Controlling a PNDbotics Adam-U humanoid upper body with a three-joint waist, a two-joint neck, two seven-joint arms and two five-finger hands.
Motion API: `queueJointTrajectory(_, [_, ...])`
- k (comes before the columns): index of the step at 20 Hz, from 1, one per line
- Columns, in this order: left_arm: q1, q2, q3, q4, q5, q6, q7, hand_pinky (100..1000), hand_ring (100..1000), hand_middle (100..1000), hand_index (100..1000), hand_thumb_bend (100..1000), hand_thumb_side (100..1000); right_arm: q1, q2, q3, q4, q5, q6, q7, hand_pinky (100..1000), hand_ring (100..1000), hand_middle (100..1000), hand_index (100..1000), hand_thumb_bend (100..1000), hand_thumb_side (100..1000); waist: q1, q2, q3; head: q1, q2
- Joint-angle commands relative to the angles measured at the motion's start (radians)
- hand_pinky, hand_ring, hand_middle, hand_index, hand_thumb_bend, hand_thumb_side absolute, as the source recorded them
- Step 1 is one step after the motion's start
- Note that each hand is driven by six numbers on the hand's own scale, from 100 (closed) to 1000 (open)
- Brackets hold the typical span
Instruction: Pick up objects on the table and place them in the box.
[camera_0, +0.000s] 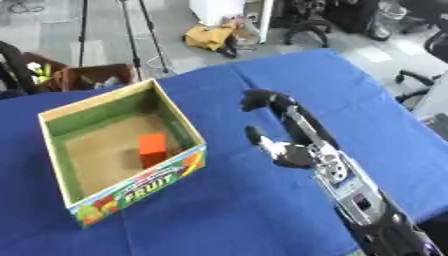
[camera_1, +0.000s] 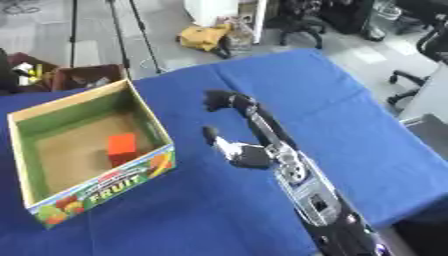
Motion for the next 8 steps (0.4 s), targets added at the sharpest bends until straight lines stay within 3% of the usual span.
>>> queueJointTrajectory(1, [-0.004,0.003,0.008,-0.016,-0.005,0.0,0.002,554,742,479,621,409,839,0.01,0.004,-0.027,-0.061,-0.063,0.056,0.031,915,731,713,875,229,545,0.002,-0.012,-0.006,0.0,-0.003])
queueJointTrajectory(8, [0.0,0.002,0.008,-0.016,-0.004,-0.002,0.004,561,743,478,619,405,837,0.044,0.031,-0.059,-0.112,-0.186,0.179,0.101,903,702,675,850,193,520,0.006,-0.012,-0.012,0.002,0.004])
